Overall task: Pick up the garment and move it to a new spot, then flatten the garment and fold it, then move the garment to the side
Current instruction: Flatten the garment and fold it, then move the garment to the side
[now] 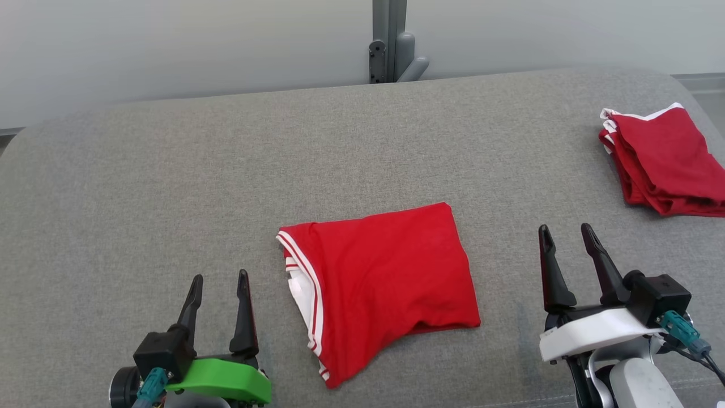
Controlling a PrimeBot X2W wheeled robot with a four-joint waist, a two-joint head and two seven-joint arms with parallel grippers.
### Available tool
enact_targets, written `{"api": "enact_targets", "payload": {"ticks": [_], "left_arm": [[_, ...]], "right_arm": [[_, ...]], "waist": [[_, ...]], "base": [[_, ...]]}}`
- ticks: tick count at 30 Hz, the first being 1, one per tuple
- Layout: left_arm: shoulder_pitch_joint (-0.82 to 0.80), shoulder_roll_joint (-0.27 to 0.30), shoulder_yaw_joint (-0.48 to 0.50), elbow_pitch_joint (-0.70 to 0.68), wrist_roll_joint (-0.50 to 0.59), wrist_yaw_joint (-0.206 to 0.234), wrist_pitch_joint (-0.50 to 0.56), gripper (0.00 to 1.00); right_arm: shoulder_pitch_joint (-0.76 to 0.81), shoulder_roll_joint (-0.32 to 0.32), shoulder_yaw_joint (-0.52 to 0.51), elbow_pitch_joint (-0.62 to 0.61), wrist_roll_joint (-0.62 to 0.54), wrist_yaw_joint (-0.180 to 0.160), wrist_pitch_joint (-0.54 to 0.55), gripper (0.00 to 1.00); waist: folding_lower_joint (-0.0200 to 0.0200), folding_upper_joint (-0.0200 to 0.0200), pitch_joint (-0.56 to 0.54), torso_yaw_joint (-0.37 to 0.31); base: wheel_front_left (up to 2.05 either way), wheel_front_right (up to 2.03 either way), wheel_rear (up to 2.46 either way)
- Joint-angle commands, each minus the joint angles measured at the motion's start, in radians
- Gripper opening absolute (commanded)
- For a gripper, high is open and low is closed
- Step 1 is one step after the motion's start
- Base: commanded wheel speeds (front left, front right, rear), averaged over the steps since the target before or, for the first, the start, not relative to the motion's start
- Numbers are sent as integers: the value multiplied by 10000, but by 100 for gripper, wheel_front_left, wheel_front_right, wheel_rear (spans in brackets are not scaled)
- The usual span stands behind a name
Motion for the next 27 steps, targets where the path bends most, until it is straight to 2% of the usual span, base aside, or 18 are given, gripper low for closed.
{"api": "enact_targets", "payload": {"ticks": [1,18,22,27], "left_arm": [[158,30,41,-32,30,-36,-2,100],[225,13,96,-141,122,13,-2,100],[205,11,113,-162,119,24,0,100],[47,11,74,-154,120,21,-2,100]], "right_arm": [[175,15,-61,-114,48,-2,-63,100],[116,43,-2,-10,133,-2,-35,100],[-189,42,76,123,103,-2,234,100],[-888,-435,338,723,156,-2,1025,100]], "waist": [[0,0,-57,-5],[0,0,-152,189],[0,0,-100,239],[0,0,28,387]], "base": [[0,0,0],[0,0,0],[0,0,0],[0,0,0]]}}
